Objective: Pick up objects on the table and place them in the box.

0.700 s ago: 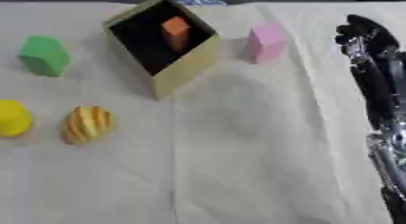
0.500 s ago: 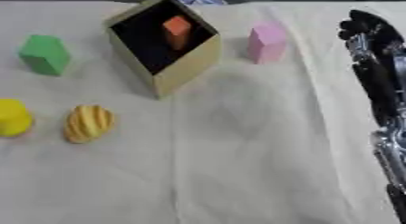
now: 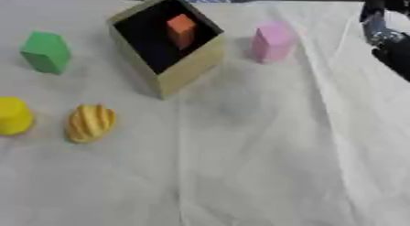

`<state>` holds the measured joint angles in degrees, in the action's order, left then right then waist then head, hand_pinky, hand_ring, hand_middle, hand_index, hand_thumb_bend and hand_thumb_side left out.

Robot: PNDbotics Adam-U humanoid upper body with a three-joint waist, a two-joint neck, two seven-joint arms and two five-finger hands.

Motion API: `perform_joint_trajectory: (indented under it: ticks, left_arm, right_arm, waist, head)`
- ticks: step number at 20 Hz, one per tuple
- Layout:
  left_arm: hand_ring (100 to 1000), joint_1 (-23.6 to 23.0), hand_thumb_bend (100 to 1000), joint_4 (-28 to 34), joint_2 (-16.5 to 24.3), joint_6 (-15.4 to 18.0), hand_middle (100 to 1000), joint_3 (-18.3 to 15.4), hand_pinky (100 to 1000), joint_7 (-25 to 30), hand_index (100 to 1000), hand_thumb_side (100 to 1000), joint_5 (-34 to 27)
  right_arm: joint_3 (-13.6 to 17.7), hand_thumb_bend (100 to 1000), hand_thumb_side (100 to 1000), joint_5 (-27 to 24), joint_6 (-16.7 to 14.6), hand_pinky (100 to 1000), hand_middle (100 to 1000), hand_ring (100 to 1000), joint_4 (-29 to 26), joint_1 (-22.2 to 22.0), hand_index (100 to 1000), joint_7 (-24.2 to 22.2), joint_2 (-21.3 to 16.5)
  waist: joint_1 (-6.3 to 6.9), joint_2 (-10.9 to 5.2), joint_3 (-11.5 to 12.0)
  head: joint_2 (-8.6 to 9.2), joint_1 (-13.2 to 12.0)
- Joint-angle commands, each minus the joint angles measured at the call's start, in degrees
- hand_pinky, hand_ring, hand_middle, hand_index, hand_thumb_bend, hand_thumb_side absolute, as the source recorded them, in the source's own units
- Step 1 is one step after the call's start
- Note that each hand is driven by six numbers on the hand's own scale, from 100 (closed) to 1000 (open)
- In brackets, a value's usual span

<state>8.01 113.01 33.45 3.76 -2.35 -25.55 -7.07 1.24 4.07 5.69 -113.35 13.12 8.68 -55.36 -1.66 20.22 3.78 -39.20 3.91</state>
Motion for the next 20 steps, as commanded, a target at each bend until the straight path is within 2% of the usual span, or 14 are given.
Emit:
perform_joint_trajectory:
  ticks: [1, 5, 9, 11, 15, 18, 20]
  left_arm:
    - [856, -0.01, 591, 0.68, 2.31, 0.06, 793, -0.62, 798, -0.09, 870, 794, 0.49]
    - [856, -0.10, 590, 0.62, 3.02, 0.02, 793, -0.45, 798, 0.12, 870, 795, 0.64]
    - [857, -0.31, 589, 0.58, 4.28, -0.03, 794, -0.20, 798, 0.43, 870, 796, 0.95]
    - [857, -0.55, 588, 0.54, 4.95, -0.05, 794, -0.15, 798, 0.49, 869, 797, 1.12]
    - [858, -0.61, 586, 0.44, 5.82, -0.09, 794, 0.07, 798, 0.66, 869, 799, 1.34]
    - [858, -0.52, 586, 0.45, 6.35, -0.10, 794, 0.17, 798, 0.79, 869, 799, 1.51]
    - [859, -0.20, 585, 0.50, 6.77, -0.10, 795, 0.36, 797, 0.94, 869, 799, 1.58]
  right_arm:
    - [-0.56, 100, 646, 1.42, -0.07, 897, 813, 869, 0.61, 1.10, 879, -3.50, -8.33]
    - [-2.53, 100, 635, 2.26, -1.58, 904, 829, 887, 5.54, 3.63, 881, -9.82, -14.34]
    - [-5.90, 100, 653, 2.94, -4.45, 907, 840, 899, 12.25, 6.32, 881, -16.04, -17.67]
    - [-7.59, 100, 690, 3.54, -6.18, 909, 847, 906, 14.40, 7.21, 882, -18.49, -18.55]
    - [-10.14, 100, 710, 4.41, -9.27, 911, 854, 912, 16.37, 9.27, 883, -22.23, -19.20]
    - [-11.44, 100, 711, 4.97, -10.84, 912, 854, 912, 17.88, 10.19, 883, -24.16, -19.42]
    - [-12.72, 100, 726, 5.76, -11.68, 912, 855, 914, 18.45, 10.61, 881, -25.44, -19.22]
  waist:
    - [-0.09, -0.83, -0.21]
    - [-0.51, -0.89, -0.32]
    - [-1.77, -0.91, -0.35]
    - [-2.57, -0.82, -0.39]
    - [-3.91, -0.43, -0.38]
    - [-4.53, -0.28, -0.34]
    - [-5.45, 0.05, 0.14]
  head:
    - [0.61, -0.18]
    - [0.69, -0.16]
    - [0.87, -0.33]
    - [1.20, -0.59]
    - [1.87, -1.31]
    - [2.02, -1.56]
    - [2.53, -1.10]
